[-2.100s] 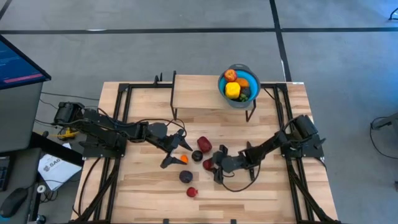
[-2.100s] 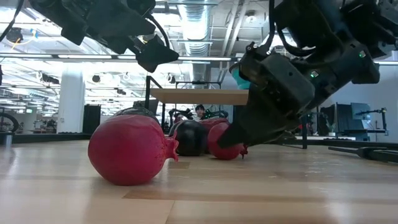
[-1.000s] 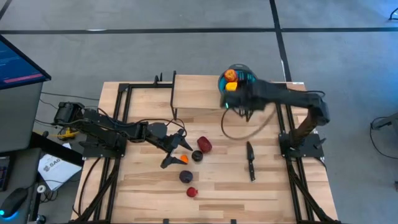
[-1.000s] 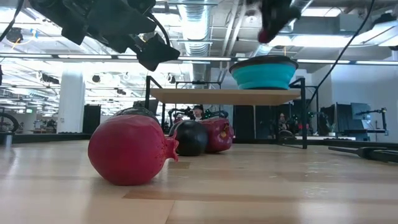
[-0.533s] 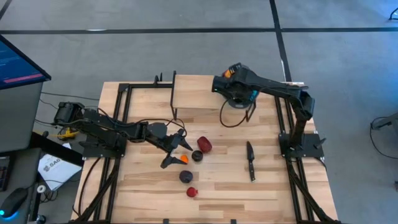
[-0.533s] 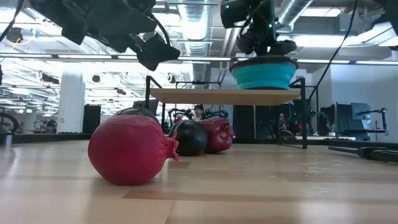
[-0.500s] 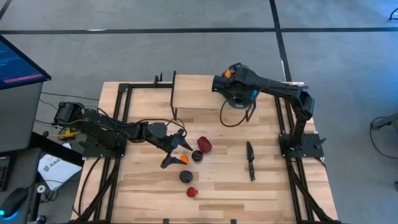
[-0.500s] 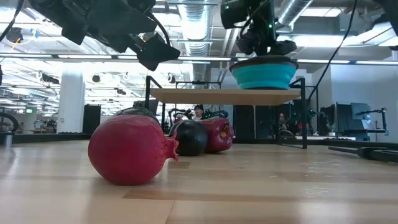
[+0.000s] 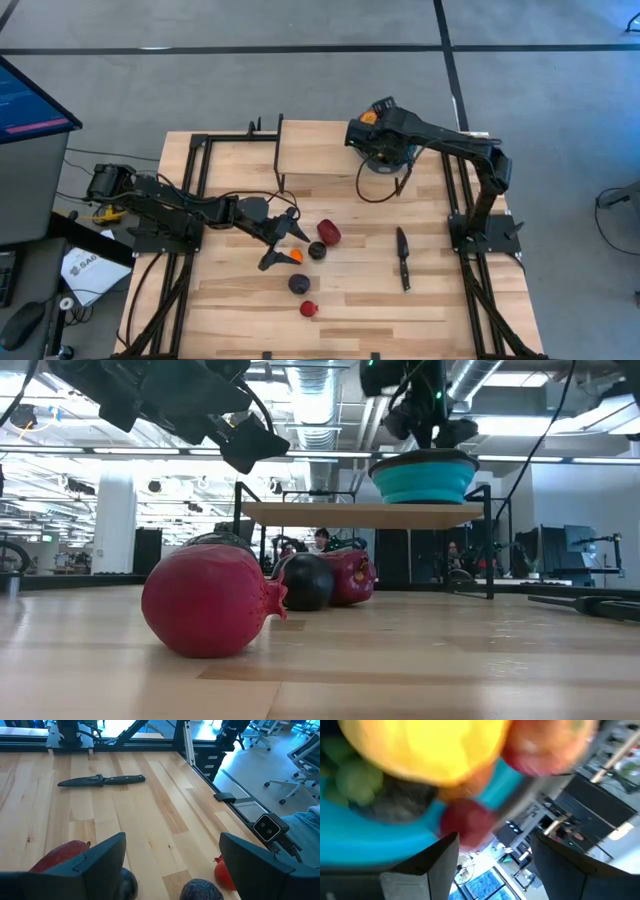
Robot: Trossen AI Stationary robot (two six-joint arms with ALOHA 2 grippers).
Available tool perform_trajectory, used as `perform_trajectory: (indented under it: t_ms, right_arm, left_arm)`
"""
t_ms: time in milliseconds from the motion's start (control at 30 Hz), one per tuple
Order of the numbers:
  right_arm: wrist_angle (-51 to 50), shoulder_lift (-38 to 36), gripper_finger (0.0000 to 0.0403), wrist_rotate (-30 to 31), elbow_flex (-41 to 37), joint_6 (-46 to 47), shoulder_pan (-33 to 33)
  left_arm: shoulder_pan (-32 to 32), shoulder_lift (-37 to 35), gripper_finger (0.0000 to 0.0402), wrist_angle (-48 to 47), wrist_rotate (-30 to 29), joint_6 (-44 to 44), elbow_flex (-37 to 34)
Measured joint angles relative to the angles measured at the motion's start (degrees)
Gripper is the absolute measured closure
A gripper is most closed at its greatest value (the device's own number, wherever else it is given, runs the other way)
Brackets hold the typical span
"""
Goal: Pick & Place Fruit
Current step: Put the pomegranate into the strainer bowl, then put the apple into the strainer bowl
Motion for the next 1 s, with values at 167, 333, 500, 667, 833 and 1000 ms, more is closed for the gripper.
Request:
perform_trajectory:
  t_ms: [167,333,500,667,833,1000]
  right_arm:
    - [0.01,-4.63,0.0162,3.18,0.01,5.43,4.65]
    - [0.01,-8.93,0.0163,2.20,0.01,30.74,13.75]
    - [0.01,-11.49,0.0164,-5.75,0.01,57.28,25.37]
    - [2.06,-10.91,0.0164,-1.60,-3.66,70.12,41.02]
    - [9.58,-9.77,0.0164,2.59,-14.75,86.66,53.85]
    - [32.62,-9.04,0.0164,2.67,-30.66,101.46,60.84]
  left_arm:
    - [0.02,0.00,0.0088,-0.01,0.01,0.00,0.00]
    - [0.01,0.00,0.0088,-0.04,0.02,-0.02,0.00]
    - [0.00,0.00,0.0088,-0.07,0.02,-0.24,0.00]
    - [-0.02,0.00,0.0088,-0.09,0.02,-0.33,0.00]
    - [-0.02,0.00,0.0088,-0.04,0.03,-0.39,0.00]
    - [-0.02,0.00,0.0088,0.15,0.04,-0.39,0.00]
